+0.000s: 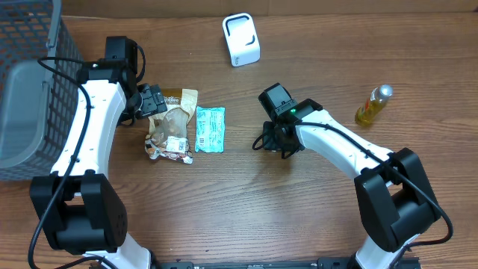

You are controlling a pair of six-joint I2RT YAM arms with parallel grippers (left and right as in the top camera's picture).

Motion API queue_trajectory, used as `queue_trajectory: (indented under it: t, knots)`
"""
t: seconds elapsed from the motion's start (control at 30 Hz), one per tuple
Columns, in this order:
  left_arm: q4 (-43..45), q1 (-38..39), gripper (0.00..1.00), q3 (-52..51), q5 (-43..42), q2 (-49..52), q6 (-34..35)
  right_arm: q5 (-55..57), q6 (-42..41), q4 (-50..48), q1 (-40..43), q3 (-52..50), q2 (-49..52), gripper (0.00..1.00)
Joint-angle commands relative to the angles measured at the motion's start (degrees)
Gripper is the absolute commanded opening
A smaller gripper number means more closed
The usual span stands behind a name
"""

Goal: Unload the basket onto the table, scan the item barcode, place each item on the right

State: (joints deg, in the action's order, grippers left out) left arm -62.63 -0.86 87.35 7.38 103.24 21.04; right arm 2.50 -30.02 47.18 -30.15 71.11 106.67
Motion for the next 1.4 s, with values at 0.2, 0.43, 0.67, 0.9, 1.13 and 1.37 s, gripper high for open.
queue_trajectory:
  t: [0.2,0.43,0.67,0.9,1.13,1.37]
  knots:
    - [-0.1,-0.2,1.0,-0.3,0.5,0.6,0.4,0.9,-0.2,-0.6,-0.1,-0.7,-0.1,0.4]
    - [-0.1,-0.2,1.0,-0.3,0.5,0.6,0.4,0.9,-0.2,-0.8,-0.1,-0.7,-0.1,0.4]
    - [-0.1,-0.2,1.0,-0.3,0.5,0.6,0.4,0.8,-0.5,-2.4,-0.1,-2.3,-0.1,0.4]
    - [-0.1,-0.2,0.99,-0.3,0.5,0.6,0.4,0.8,-0.5,-2.6,-0.1,-2.3,-0.1,0.31]
    - [-0.1,-0.2,1.0,-0.3,0.5,0.6,0.4,0.4,-0.4,-2.6,-0.1,-2.3,-0.1,0.25]
    - [-0.1,-0.2,1.0,-0.3,0.5,0.6,0.4,0.4,-0.2,-3.0,-0.5,-2.3,-0.2,0.18]
